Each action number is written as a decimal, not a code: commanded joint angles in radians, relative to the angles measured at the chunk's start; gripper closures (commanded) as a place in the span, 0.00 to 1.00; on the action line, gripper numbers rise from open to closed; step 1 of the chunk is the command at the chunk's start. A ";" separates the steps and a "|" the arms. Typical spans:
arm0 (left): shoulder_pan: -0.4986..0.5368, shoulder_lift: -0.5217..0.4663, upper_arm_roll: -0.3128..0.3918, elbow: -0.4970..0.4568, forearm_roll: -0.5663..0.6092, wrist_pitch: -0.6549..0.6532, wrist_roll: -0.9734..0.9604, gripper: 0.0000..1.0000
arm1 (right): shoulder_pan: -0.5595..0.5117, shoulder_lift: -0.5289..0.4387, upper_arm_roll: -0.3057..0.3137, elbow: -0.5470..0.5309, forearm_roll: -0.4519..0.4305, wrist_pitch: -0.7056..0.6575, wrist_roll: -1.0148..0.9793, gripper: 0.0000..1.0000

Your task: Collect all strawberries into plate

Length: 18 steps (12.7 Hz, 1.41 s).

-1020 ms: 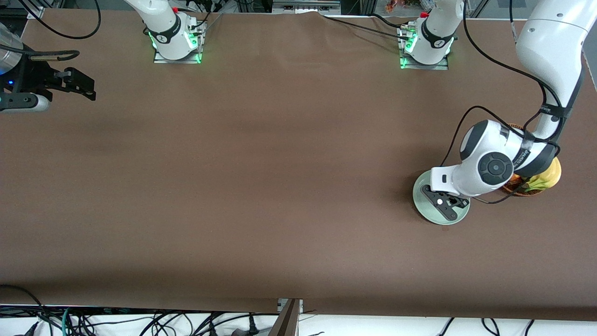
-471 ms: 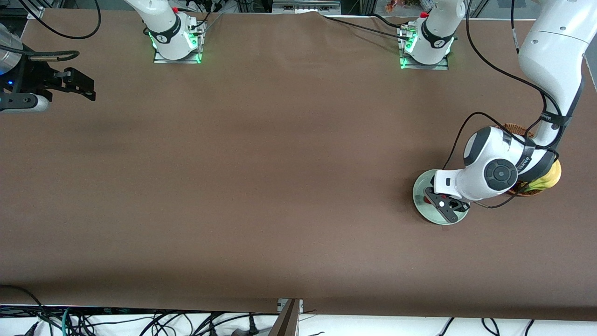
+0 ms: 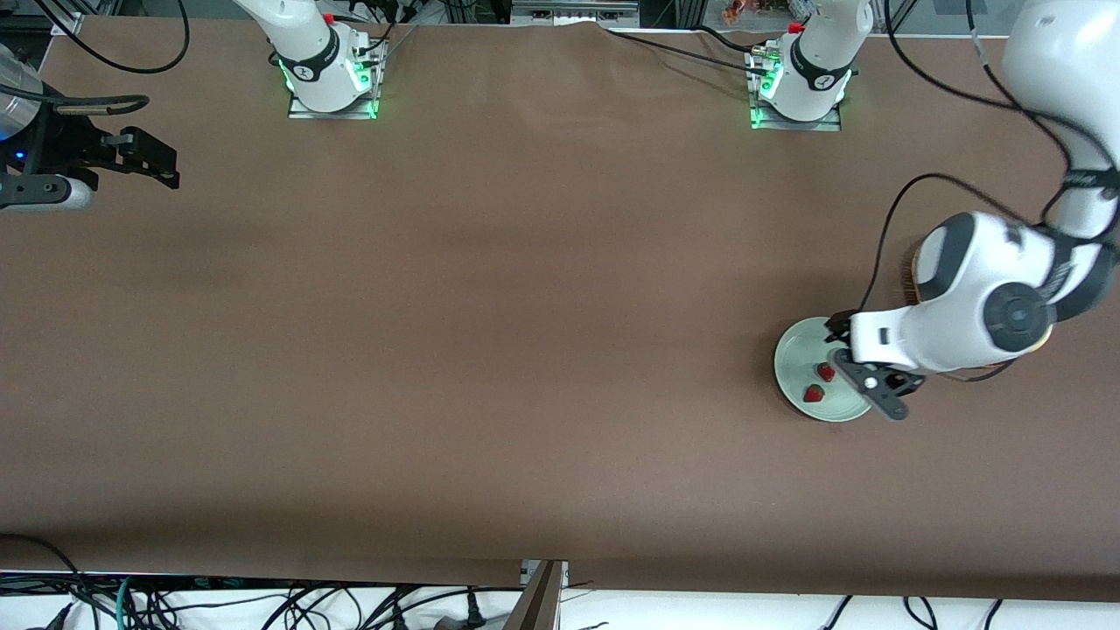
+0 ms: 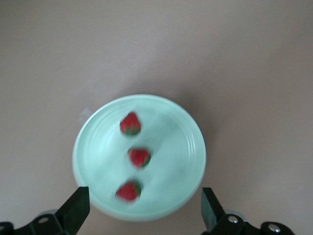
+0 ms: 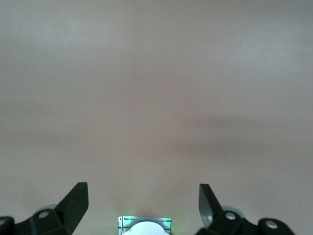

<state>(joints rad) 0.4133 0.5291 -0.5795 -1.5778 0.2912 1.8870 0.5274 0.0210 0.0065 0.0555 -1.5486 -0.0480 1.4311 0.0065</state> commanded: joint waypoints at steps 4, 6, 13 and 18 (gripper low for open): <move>0.002 -0.127 -0.026 0.255 -0.029 -0.354 -0.113 0.00 | -0.010 0.007 0.010 0.018 -0.010 -0.004 -0.002 0.00; -0.045 -0.177 -0.004 0.323 -0.032 -0.452 -0.127 0.00 | -0.010 0.006 0.010 0.018 -0.010 -0.004 0.000 0.00; -0.404 -0.579 0.540 -0.179 -0.307 -0.125 -0.489 0.00 | -0.010 0.007 0.010 0.019 -0.009 -0.003 -0.002 0.00; -0.404 -0.587 0.538 -0.197 -0.300 -0.152 -0.488 0.00 | -0.012 0.007 0.010 0.019 -0.009 -0.001 0.000 0.00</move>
<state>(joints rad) 0.0242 -0.0308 -0.0571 -1.7474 0.0028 1.7405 0.0467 0.0204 0.0081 0.0559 -1.5463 -0.0480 1.4328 0.0065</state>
